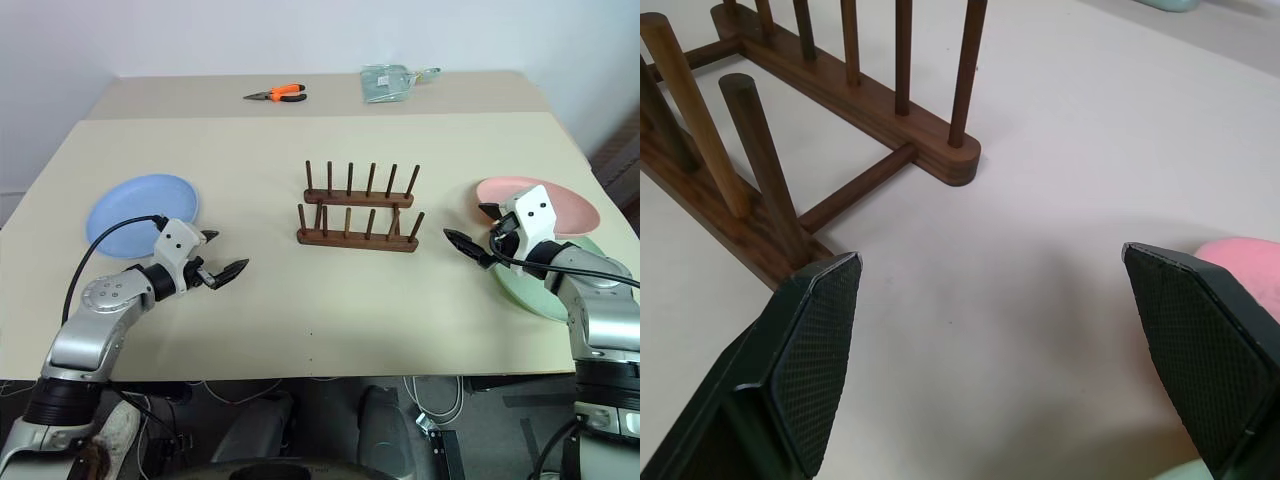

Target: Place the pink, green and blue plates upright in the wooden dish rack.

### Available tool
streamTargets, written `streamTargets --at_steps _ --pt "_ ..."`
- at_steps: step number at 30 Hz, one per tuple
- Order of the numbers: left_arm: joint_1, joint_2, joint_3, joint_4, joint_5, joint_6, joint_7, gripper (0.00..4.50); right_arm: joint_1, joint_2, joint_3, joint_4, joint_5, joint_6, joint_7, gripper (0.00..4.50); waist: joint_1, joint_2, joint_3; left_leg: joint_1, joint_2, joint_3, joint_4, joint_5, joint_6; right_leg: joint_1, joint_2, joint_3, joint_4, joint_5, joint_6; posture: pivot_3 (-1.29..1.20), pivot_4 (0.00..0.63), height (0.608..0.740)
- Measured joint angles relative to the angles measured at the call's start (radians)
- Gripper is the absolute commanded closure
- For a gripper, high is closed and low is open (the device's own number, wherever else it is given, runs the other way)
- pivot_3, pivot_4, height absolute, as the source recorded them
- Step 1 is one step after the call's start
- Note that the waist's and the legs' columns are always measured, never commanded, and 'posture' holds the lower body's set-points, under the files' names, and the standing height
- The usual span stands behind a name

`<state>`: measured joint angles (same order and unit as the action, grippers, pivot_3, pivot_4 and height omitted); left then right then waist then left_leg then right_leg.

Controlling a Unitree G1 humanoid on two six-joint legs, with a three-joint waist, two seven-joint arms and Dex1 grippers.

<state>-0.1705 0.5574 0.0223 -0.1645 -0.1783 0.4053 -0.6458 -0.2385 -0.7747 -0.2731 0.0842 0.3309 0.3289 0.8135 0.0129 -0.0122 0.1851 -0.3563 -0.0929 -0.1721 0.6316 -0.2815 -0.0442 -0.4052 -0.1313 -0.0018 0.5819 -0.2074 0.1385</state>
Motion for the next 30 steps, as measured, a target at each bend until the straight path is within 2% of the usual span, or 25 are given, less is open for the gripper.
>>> streamTargets --at_steps 6,11,17,23,26,30 --pt "-0.015 -0.018 -0.017 0.001 0.0 0.0 0.001 0.02 0.0 0.001 0.001 -0.002 -0.003 -0.006 -0.008 0.22 0.0 0.0 0.0 0.0 0.0 0.0 0.0 0.0 0.0 0.0 0.0 0.0 0.0 0.0 0.0 0.0 0.15 0.74" --pt "-0.113 -0.049 -0.094 0.07 0.001 -0.007 -0.05 0.02 0.041 -0.001 -0.006 -0.069 0.02 0.036 0.006 0.22 0.004 -0.001 0.0 0.0 0.0 0.001 0.001 0.0 0.0 0.001 0.0 0.0 0.0 0.0 0.0 0.0 0.15 0.74" --pt "-0.319 -0.11 -0.257 0.349 0.07 -0.127 -0.19 0.02 0.217 -0.029 -0.024 -0.271 0.071 0.159 0.035 0.22 0.006 -0.001 0.0 -0.001 0.0 0.002 0.001 0.0 0.0 0.001 0.001 0.0 0.0 0.001 0.0 0.0 0.15 0.74" --pt "-0.544 -0.236 -0.308 0.724 0.126 -0.313 -0.267 0.02 0.365 0.006 -0.065 -0.508 0.113 0.236 -0.033 0.22 0.024 -0.003 -0.002 0.0 0.001 0.005 0.003 0.0 0.0 0.003 0.001 -0.001 -0.002 0.001 0.001 0.0 0.15 0.74" --pt "-0.598 -0.275 -0.309 0.852 0.127 -0.377 -0.312 0.87 0.42 0.022 -0.067 -0.604 0.12 0.27 -0.079 0.0 0.029 -0.003 -0.002 -0.001 0.0 0.005 0.003 0.0 0.001 0.003 0.0 -0.001 -0.002 0.002 0.003 0.0 0.15 0.74" --pt "-0.617 -0.299 -0.312 0.911 0.129 -0.427 -0.359 2.86 0.441 0.028 -0.093 -0.675 0.138 0.308 -0.115 0.0 0.029 -0.004 -0.002 0.0 0.001 0.005 0.004 0.0 0.001 0.004 0.0 -0.001 -0.002 0.002 0.004 0.0 0.15 0.74"
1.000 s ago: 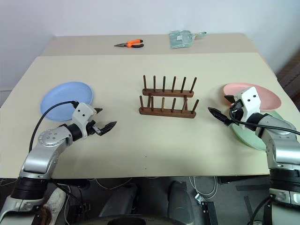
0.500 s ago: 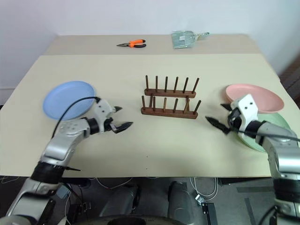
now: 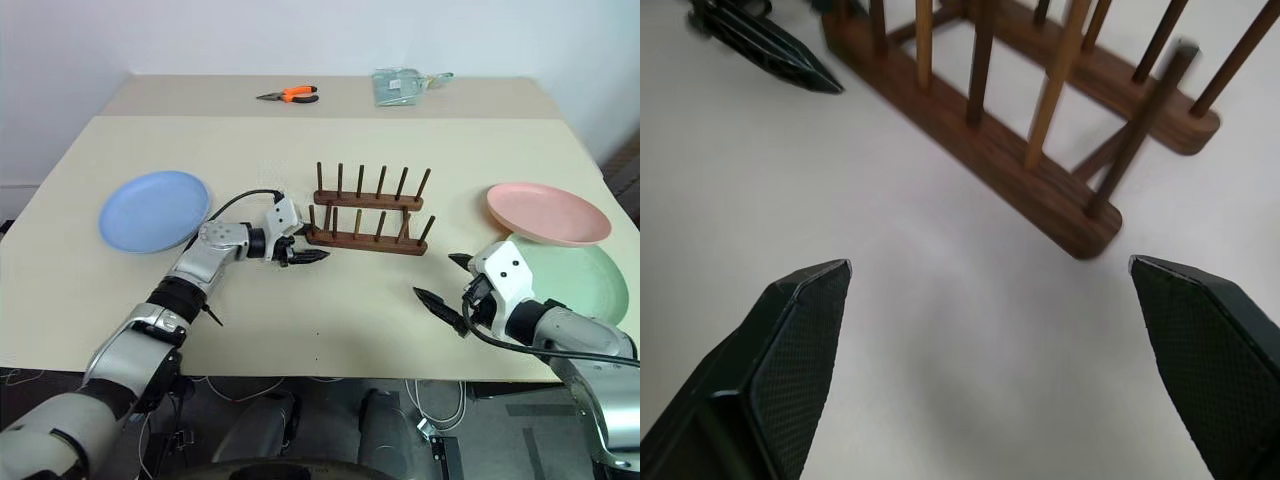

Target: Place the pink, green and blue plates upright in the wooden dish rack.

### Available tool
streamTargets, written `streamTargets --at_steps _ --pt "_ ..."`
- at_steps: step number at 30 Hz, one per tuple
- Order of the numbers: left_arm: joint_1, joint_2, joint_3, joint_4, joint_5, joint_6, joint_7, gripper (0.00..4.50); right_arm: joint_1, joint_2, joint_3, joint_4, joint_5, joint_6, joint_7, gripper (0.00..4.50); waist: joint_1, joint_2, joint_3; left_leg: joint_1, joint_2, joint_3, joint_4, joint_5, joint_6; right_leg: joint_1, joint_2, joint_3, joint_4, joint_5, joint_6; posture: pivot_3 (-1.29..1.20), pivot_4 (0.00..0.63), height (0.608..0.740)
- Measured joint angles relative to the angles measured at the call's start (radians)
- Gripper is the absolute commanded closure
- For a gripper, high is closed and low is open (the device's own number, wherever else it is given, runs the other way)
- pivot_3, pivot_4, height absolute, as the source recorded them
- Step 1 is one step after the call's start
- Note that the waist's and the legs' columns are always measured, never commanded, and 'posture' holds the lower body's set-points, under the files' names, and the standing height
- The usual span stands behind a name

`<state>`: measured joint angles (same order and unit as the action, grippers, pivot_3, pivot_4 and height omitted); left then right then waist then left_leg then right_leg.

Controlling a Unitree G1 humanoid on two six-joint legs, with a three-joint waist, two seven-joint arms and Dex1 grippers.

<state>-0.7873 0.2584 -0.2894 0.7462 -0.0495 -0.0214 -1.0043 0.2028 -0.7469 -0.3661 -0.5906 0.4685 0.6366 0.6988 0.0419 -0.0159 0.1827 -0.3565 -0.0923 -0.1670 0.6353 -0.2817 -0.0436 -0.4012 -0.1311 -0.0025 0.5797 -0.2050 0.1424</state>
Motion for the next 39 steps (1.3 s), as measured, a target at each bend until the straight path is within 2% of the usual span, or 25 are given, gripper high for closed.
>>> streamTargets --at_steps 1,2,5,12,15,16,19,22,23,25,26,29,31,36,39 --pt "0.0 0.001 -0.004 -0.002 0.002 -0.009 -0.017 3.38 0.002 -0.002 -0.004 -0.006 0.004 0.006 -0.003 0.0 -0.001 0.0 0.0 0.0 0.0 0.0 0.0 0.0 0.0 0.0 0.0 0.0 0.0 0.0 0.0 0.0 0.15 0.74" --pt "0.004 -0.005 0.0 -0.007 0.006 -0.014 -0.012 3.72 0.002 -0.008 -0.005 -0.011 0.008 0.014 -0.003 0.0 -0.002 0.0 0.0 0.0 0.0 0.0 0.0 0.0 0.0 0.001 0.0 0.0 0.0 0.0 0.0 0.0 0.15 0.74" --pt "0.043 0.019 -0.001 -0.066 0.013 -0.026 -0.042 3.74 0.002 -0.033 -0.012 -0.014 0.011 0.034 0.005 0.0 -0.005 0.0 -0.001 0.001 0.001 0.0 -0.002 0.0 0.0 0.0 0.0 0.0 0.0 0.0 0.0 0.0 0.15 0.74" --pt "0.228 0.126 -0.031 -0.427 -0.02 0.094 -0.169 3.74 0.039 -0.109 -0.05 0.01 0.021 0.042 0.089 0.0 -0.003 -0.001 -0.001 -0.001 0.001 0.0 -0.003 -0.001 0.002 -0.002 0.0 0.0 -0.001 -0.001 0.001 0.0 0.15 0.74" --pt "0.265 0.154 -0.048 -0.506 -0.013 0.123 -0.175 3.74 0.059 -0.121 -0.048 0.027 0.024 0.041 0.121 0.0 -0.001 -0.001 -0.001 -0.001 0.001 0.001 -0.001 -0.001 0.002 -0.001 0.0 0.0 -0.001 -0.001 0.0 0.0 0.15 0.74" --pt "0.268 0.16 -0.051 -0.515 -0.006 0.125 -0.171 3.24 0.064 -0.127 -0.048 0.029 0.023 0.04 0.129 0.0 -0.001 -0.001 -0.001 -0.001 0.002 0.001 -0.001 -0.001 0.002 0.0 0.0 0.0 -0.001 -0.002 -0.003 0.0 0.15 0.74" --pt "0.269 0.174 -0.048 -0.521 -0.002 0.137 -0.146 1.73 0.071 -0.136 -0.041 0.048 0.008 0.031 0.144 0.9 -0.003 -0.001 -0.001 0.0 0.003 0.002 0.0 -0.002 0.002 0.001 0.0 0.0 -0.001 -0.003 -0.004 0.0 0.15 0.74" --pt "0.277 0.202 -0.033 -0.558 -0.002 0.185 -0.1 0.24 0.087 -0.138 -0.024 0.056 -0.001 0.029 0.159 2.42 -0.007 -0.001 -0.001 0.001 0.003 0.003 -0.003 -0.002 0.002 0.0 0.001 0.0 -0.001 -0.002 -0.003 0.0 0.15 0.74" --pt "0.293 0.221 -0.019 -0.586 -0.005 0.214 -0.084 0.22 0.086 -0.138 -0.009 0.054 -0.002 0.029 0.162 2.97 -0.012 -0.001 -0.001 0.001 0.004 0.003 -0.004 -0.002 0.002 -0.002 0.002 0.0 -0.001 -0.001 0.0 0.0 0.15 0.74" --pt "0.348 0.28 0.018 -0.667 -0.028 0.284 -0.077 0.53 0.079 -0.136 0.029 0.043 -0.005 0.03 0.16 4.01 -0.029 -0.002 -0.002 0.001 0.005 0.002 -0.005 -0.002 0.002 -0.003 0.003 0.0 0.0 -0.001 0.0 0.0 0.15 0.74" --pt "0.383 0.31 0.039 -0.714 -0.05 0.329 -0.08 0.87 0.076 -0.133 0.051 0.04 -0.013 0.029 0.153 4.44 -0.036 -0.001 -0.002 0.001 0.006 0.003 -0.006 -0.002 0.002 -0.004 0.003 0.0 0.0 -0.001 0.0 0.0 0.15 0.74" --pt "0.49 0.383 0.08 -0.878 -0.114 0.469 -0.088 2.41 0.045 -0.117 0.13 0.046 -0.057 0.017 0.115 4.5 -0.041 -0.001 -0.002 0.001 0.007 0.003 -0.004 -0.002 0.002 -0.004 0.003 0.0 0.001 -0.001 -0.002 0.0 0.15 0.74" --pt "0.538 0.384 0.074 -0.972 -0.146 0.548 -0.084 3.38 0.002 -0.093 0.19 0.064 -0.095 0.008 0.081 4.5 -0.033 0.0 -0.003 0.0 0.009 0.004 -0.002 -0.002 0.001 -0.003 0.003 0.0 0.0 -0.003 -0.005 0.0 0.15 0.74" --pt "0.551 0.256 -0.032 -1.041 -0.121 0.599 0.035 3.38 -0.107 -0.04 0.325 0.169 -0.221 -0.072 0.004 4.5 -0.003 0.001 -0.003 -0.002 0.01 0.009 0.001 -0.002 0.002 0.001 0.002 0.0 -0.002 -0.003 -0.005 0.0 0.15 0.74" --pt "0.497 0.172 -0.084 -0.973 -0.032 0.557 0.169 3.38 -0.199 0.025 0.372 0.254 -0.279 -0.107 -0.051 4.5 -0.001 0.0 -0.004 -0.001 0.009 0.009 0.003 -0.002 0.002 0.004 0.002 0.0 -0.002 -0.003 -0.005 0.0 0.15 0.74"
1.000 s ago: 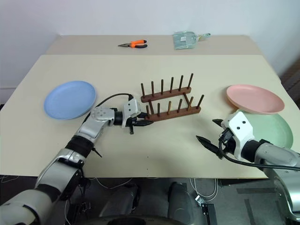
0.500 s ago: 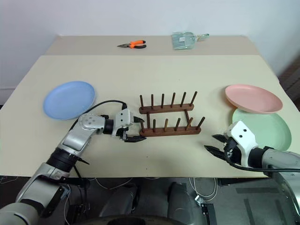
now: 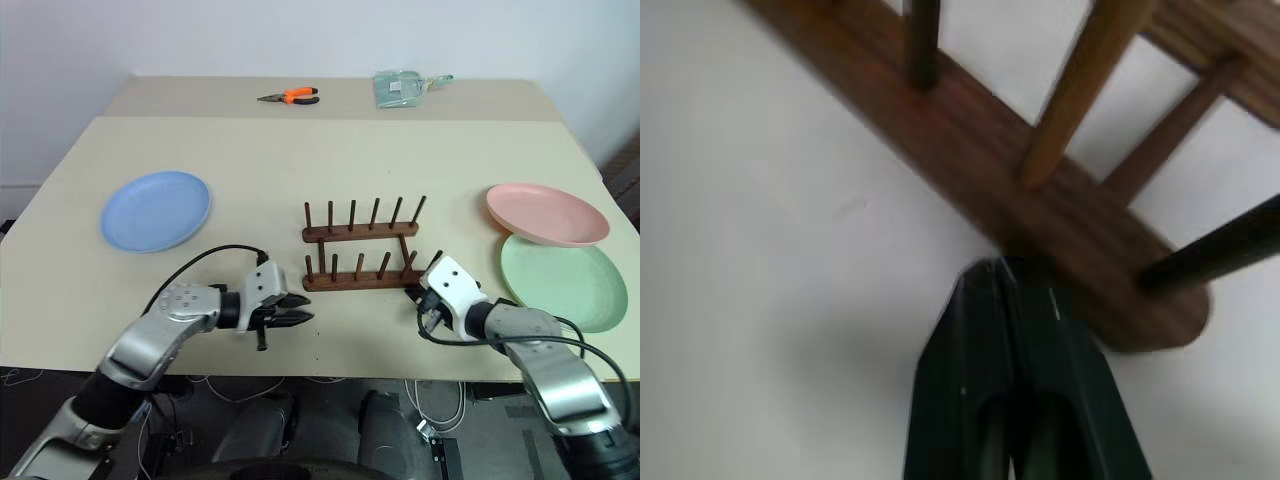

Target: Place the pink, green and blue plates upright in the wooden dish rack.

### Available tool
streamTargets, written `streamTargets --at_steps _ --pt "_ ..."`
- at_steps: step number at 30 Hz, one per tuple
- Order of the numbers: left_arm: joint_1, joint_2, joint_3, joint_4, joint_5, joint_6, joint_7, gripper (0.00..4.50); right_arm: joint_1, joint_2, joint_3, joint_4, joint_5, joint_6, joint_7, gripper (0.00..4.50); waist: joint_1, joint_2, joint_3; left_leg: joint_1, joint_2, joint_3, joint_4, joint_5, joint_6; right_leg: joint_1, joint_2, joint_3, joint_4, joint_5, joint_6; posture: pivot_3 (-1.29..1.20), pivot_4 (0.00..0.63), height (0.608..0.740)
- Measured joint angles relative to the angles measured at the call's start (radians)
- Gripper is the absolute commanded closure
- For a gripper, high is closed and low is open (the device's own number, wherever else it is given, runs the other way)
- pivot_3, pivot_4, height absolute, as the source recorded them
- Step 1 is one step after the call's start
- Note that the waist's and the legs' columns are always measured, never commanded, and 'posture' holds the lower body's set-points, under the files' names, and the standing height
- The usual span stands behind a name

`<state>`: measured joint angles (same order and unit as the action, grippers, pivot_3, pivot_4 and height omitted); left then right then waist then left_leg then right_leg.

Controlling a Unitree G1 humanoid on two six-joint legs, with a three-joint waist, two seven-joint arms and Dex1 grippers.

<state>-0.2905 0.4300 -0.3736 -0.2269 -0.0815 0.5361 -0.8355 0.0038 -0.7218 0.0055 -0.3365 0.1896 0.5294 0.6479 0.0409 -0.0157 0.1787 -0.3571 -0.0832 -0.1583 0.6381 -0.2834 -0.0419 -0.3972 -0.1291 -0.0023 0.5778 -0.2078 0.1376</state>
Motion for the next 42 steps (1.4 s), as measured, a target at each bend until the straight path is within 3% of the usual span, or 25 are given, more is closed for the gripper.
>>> streamTargets --at_steps 5,11,14,18,20,23,30,33,37,42 --pt "-0.091 -0.113 0.005 0.171 0.063 -0.052 0.192 3.38 -0.129 0.09 0.068 0.146 -0.092 -0.078 -0.086 4.5 -0.006 0.0 -0.002 0.002 0.001 0.0 0.001 0.0 0.0 0.001 0.003 0.0 0.001 0.0 0.0 0.0 0.15 0.74" --pt "-0.123 -0.116 0.037 0.243 0.07 -0.097 0.255 3.38 -0.177 0.103 0.066 0.216 -0.129 -0.122 -0.099 4.5 -0.011 0.001 -0.004 0.002 0.003 -0.001 0.001 0.0 0.0 -0.001 0.005 0.0 0.004 0.003 0.003 0.0 0.15 0.74" --pt "-0.118 -0.108 0.042 0.237 0.07 -0.113 0.256 3.43 -0.164 0.06 0.047 0.202 -0.117 -0.124 -0.052 3.66 -0.013 0.003 -0.004 0.001 0.003 -0.001 0.001 0.0 0.0 -0.002 0.005 0.0 0.004 0.003 0.003 0.0 0.15 0.74" --pt "-0.086 -0.056 0.056 0.189 0.068 -0.121 0.241 3.43 -0.154 -0.124 -0.122 0.151 -0.089 -0.145 0.021 1.74 -0.023 0.006 -0.003 0.001 0.003 0.001 0.001 0.0 0.0 -0.002 0.005 0.001 0.003 0.002 0.002 0.0 0.15 0.74" --pt "-0.062 -0.035 0.073 0.162 0.048 -0.127 0.207 3.43 -0.158 -0.223 -0.191 0.147 -0.111 -0.189 0.042 1.74 -0.031 0.006 -0.003 0.002 0.004 0.002 -0.001 0.0 0.0 -0.002 0.005 0.001 0.003 0.001 0.0 0.0 0.15 0.74" --pt "-0.033 -0.025 0.076 0.108 -0.009 -0.11 0.135 3.43 -0.15 -0.331 -0.197 0.209 -0.192 -0.285 0.062 1.74 -0.03 0.005 -0.002 0.001 0.006 0.003 -0.003 0.0 0.0 -0.004 0.006 0.001 0.001 0.001 0.0 0.0 0.15 0.74" --pt "-0.044 -0.041 0.077 0.054 -0.053 -0.09 0.097 3.43 -0.239 -0.359 -0.071 0.548 -0.361 -0.457 0.012 1.74 -0.031 0.005 -0.001 0.0 0.005 0.008 -0.002 0.0 0.0 -0.005 0.005 0.005 0.0 0.002 -0.002 0.0 0.15 0.74" --pt "-0.045 -0.042 0.075 0.039 -0.058 -0.084 0.097 3.43 -0.304 -0.357 -0.023 0.679 -0.418 -0.528 -0.025 2.6 -0.034 0.005 -0.001 0.001 0.006 0.011 -0.003 0.0 0.0 -0.006 0.005 0.007 0.001 0.002 -0.002 0.0 0.15 0.74" --pt "-0.042 -0.036 0.075 0.01 -0.058 -0.082 0.097 3.43 -0.345 -0.348 0.018 0.799 -0.459 -0.591 -0.056 4.48 -0.032 0.005 -0.001 0.001 0.006 0.015 -0.003 0.0 0.0 -0.007 0.006 0.011 0.001 0.002 -0.002 0.0 0.15 0.74" --pt "-0.029 -0.019 0.075 0.004 -0.058 -0.08 0.095 3.43 -0.348 -0.331 -0.003 0.767 -0.42 -0.602 -0.056 4.48 -0.033 0.005 -0.001 0.001 0.006 0.018 -0.003 0.0 0.001 -0.008 0.006 0.016 0.001 0.003 -0.001 0.0 0.15 0.74"
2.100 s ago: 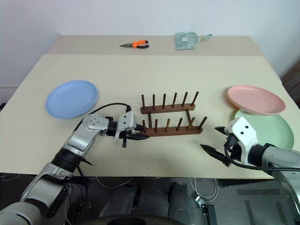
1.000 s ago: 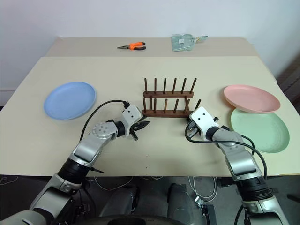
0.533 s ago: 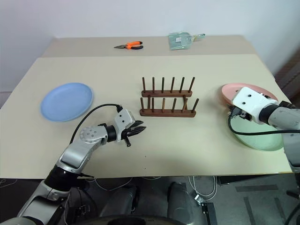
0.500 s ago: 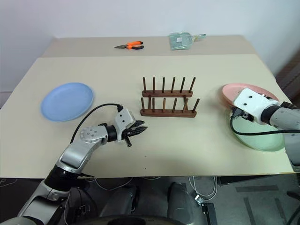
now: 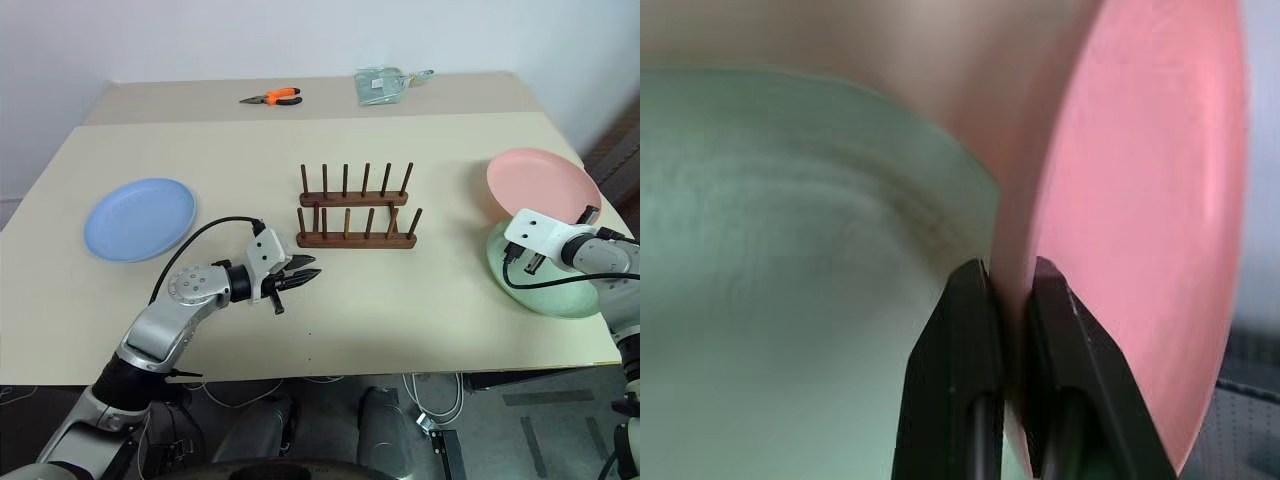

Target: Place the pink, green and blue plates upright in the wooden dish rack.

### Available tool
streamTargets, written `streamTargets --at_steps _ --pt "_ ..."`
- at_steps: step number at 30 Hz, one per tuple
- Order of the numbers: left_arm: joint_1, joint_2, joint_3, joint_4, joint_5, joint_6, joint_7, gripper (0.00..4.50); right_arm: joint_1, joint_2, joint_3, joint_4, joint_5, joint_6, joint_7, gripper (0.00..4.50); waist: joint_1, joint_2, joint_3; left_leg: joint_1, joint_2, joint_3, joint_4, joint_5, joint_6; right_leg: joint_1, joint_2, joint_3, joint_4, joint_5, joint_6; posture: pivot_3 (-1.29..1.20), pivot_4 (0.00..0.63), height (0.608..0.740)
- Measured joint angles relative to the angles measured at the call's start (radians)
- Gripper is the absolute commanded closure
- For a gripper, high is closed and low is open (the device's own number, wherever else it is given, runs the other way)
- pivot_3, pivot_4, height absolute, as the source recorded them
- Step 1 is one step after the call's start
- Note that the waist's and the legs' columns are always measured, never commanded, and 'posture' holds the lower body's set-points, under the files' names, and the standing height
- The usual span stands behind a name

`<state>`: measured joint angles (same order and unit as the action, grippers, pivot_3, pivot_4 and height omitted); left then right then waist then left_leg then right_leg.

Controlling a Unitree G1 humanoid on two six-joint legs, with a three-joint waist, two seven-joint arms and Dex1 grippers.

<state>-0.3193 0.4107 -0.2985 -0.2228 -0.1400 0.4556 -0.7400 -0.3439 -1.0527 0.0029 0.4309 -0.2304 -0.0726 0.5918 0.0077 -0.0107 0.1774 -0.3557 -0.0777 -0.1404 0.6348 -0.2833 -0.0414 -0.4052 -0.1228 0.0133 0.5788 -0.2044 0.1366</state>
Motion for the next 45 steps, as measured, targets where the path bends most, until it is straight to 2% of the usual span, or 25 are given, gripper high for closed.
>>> streamTargets --at_steps 3,4,6,7,10,11,13,16,27,30,34,36,39,41,43,45 --pt "0.002 0.007 0.003 -0.003 -0.003 0.0 -0.001 3.43 -0.011 0.066 -0.116 -0.165 0.172 0.085 0.042 4.48 -0.007 0.0 0.0 0.001 0.002 0.001 0.0 0.0 0.0 0.0 0.002 0.001 0.0 0.001 0.001 0.0 0.15 0.74" --pt "0.003 0.01 0.005 -0.004 -0.005 0.0 -0.001 3.43 -0.03 0.107 -0.171 -0.244 0.279 0.16 0.058 4.48 -0.009 0.0 0.0 0.0 0.003 0.0 -0.001 0.0 0.0 0.0 0.002 0.002 0.0 0.001 0.001 0.0 0.15 0.74" --pt "0.002 0.014 0.013 -0.004 -0.009 0.0 -0.003 3.43 -0.102 0.215 -0.288 -0.403 0.579 0.385 0.053 4.48 -0.015 -0.001 0.001 0.0 0.004 -0.001 -0.001 0.0 0.0 0.0 0.004 0.002 0.0 0.002 0.0 0.0 0.15 0.74" --pt "-0.001 0.013 0.013 -0.004 -0.011 -0.002 -0.006 3.43 -0.133 0.25 -0.36 -0.51 0.8 0.525 0.042 4.48 -0.014 0.0 0.001 0.0 0.005 -0.001 -0.001 0.0 0.0 0.0 0.004 0.002 0.0 0.002 -0.001 0.0 0.15 0.74" --pt "-0.002 0.02 0.023 0.007 -0.015 -0.003 -0.01 3.43 -0.124 0.274 -0.465 -0.714 1.22 0.737 0.028 4.48 0.008 -0.004 0.0 -0.001 0.005 -0.004 -0.002 -0.001 0.002 0.0 0.004 -0.001 -0.001 0.004 -0.003 0.0 0.15 0.74" --pt "-0.002 0.021 0.032 0.012 -0.018 -0.003 -0.013 3.43 -0.111 0.29 -0.473 -0.767 1.319 0.791 0.006 4.48 0.01 -0.005 -0.001 -0.001 0.005 -0.004 -0.002 -0.001 0.002 0.0 0.004 -0.001 -0.002 0.003 -0.004 0.0 0.15 0.74" --pt "-0.004 0.021 0.043 0.013 -0.023 -0.003 -0.016 3.43 -0.088 0.315 -0.462 -0.804 1.42 0.86 -0.053 4.48 0.01 -0.006 0.0 -0.002 0.004 -0.002 0.0 -0.001 0.002 0.0 0.003 0.001 -0.003 0.002 -0.006 0.0 0.15 0.74" --pt "-0.006 0.02 0.043 0.013 -0.025 -0.003 -0.018 3.43 -0.063 0.34 -0.447 -0.794 1.449 0.904 -0.153 4.48 0.008 -0.005 0.0 -0.002 0.004 0.0 0.002 -0.001 0.002 0.0 0.003 0.004 -0.002 0.0 -0.003 0.0 0.15 0.74" --pt "0.002 0.02 0.043 0.005 -0.025 -0.003 -0.016 3.43 -0.057 0.375 -0.406 -0.737 1.453 0.94 -0.257 4.48 0.005 -0.005 0.0 -0.001 0.004 0.002 -0.001 -0.001 0.002 -0.003 0.005 0.004 -0.001 0.004 -0.004 0.0 0.15 0.74" --pt "0.003 0.021 0.043 0.005 -0.025 -0.003 -0.014 3.43 -0.063 0.395 -0.397 -0.698 1.451 0.956 -0.306 3.48 0.005 -0.005 0.0 -0.001 0.004 0.002 -0.001 -0.001 0.002 -0.003 0.005 0.004 -0.001 0.003 -0.005 0.0 0.15 0.74" --pt "0.005 0.02 0.043 0.005 -0.023 -0.003 -0.01 3.43 -0.07 0.403 -0.368 -0.679 1.38 0.947 -0.356 1.55 0.005 -0.005 0.0 -0.001 0.004 0.002 -0.001 -0.001 0.002 -0.003 0.005 0.004 -0.001 0.004 -0.004 0.0 0.15 0.74" --pt "0.005 0.02 0.042 0.005 -0.023 -0.004 -0.008 3.43 -0.07 0.398 -0.379 -0.679 1.337 0.909 -0.351 1.55 0.005 -0.005 0.0 -0.002 0.004 0.002 -0.001 -0.001 0.002 -0.004 0.005 0.004 -0.001 0.004 -0.004 0.0 0.15 0.74" --pt "0.007 0.021 0.039 0.005 -0.021 -0.006 -0.009 3.43 -0.06 0.334 -0.481 -0.665 1.303 0.851 -0.307 1.55 0.012 -0.005 0.0 -0.003 0.003 0.001 -0.001 -0.001 0.002 -0.003 0.004 0.004 -0.002 0.004 -0.003 0.0 0.15 0.74" --pt "0.006 0.02 0.037 0.007 -0.021 -0.008 -0.012 3.43 -0.017 0.273 -0.581 -0.63 1.29 0.829 -0.276 1.05 0.016 -0.006 0.0 -0.002 0.002 0.001 -0.001 -0.001 0.003 -0.002 0.004 0.004 -0.002 0.004 -0.003 0.0 0.15 0.74" --pt "0.004 0.019 0.035 0.011 -0.021 -0.011 -0.018 3.43 0.087 0.22 -0.644 -0.592 1.246 0.824 -0.238 0.21 0.019 -0.007 -0.001 -0.001 0.003 0.002 -0.002 -0.002 0.003 -0.002 0.004 0.004 -0.002 0.003 -0.003 0.0 0.15 0.74" --pt "0.001 0.02 0.033 0.018 -0.021 -0.012 -0.023 3.43 0.2 0.193 -0.636 -0.583 1.17 0.817 -0.194 0.1 0.017 -0.006 -0.001 -0.001 0.003 0.003 -0.002 -0.002 0.003 -0.002 0.005 0.004 -0.001 0.001 -0.003 0.0 0.15 0.74"
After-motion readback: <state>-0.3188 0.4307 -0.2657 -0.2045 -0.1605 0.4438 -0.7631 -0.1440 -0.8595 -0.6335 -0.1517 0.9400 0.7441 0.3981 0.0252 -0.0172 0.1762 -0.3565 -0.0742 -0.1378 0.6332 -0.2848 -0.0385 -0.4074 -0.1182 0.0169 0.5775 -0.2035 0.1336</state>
